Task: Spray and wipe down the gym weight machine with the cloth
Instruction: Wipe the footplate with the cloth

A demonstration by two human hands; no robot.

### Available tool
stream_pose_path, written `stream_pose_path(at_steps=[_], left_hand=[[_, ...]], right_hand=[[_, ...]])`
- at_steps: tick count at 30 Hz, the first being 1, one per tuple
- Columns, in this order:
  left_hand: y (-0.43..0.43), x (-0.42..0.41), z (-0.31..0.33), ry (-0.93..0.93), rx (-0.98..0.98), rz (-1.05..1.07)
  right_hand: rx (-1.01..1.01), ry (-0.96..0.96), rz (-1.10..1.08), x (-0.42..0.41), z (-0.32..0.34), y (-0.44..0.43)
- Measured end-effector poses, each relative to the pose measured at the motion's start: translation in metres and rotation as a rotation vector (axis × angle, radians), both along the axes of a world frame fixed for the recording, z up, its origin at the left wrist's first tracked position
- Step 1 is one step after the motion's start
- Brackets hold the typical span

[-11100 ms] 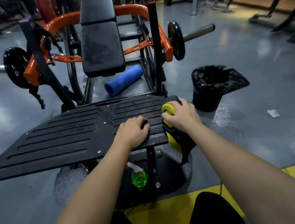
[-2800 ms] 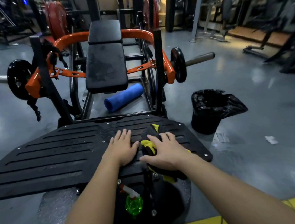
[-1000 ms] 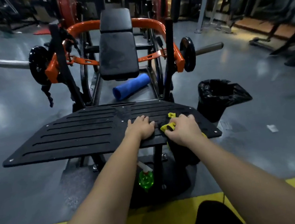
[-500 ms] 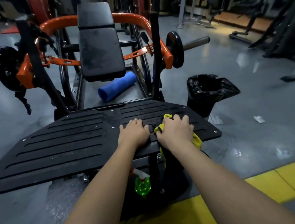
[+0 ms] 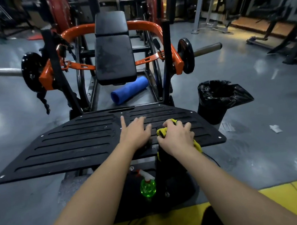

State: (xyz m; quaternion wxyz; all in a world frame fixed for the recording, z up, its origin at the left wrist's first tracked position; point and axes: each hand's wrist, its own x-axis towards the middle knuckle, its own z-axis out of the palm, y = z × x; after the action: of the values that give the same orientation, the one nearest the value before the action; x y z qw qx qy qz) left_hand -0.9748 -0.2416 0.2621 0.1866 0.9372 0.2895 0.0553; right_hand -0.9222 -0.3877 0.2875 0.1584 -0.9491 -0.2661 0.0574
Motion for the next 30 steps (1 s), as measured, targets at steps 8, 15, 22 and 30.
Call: stream_pose_path(at_steps=[8,15,22,30], left_hand=[[0.038,-0.043,-0.014,0.235,-0.081,0.125],[0.044,-0.039,-0.024,0.237,-0.035,0.116],[0.045,-0.039,-0.028,0.247,-0.014,0.122],[0.043,-0.039,-0.026,0.228,-0.036,0.121]], right_hand=[[-0.013,0.023,0.094,0.018,-0.018,0.07],[0.017,0.023,0.112,0.101,-0.051,0.138],[0.018,0.059,0.109,0.163,-0.07,0.196],[-0.029,0.176,0.088,0.196,-0.065,0.203]])
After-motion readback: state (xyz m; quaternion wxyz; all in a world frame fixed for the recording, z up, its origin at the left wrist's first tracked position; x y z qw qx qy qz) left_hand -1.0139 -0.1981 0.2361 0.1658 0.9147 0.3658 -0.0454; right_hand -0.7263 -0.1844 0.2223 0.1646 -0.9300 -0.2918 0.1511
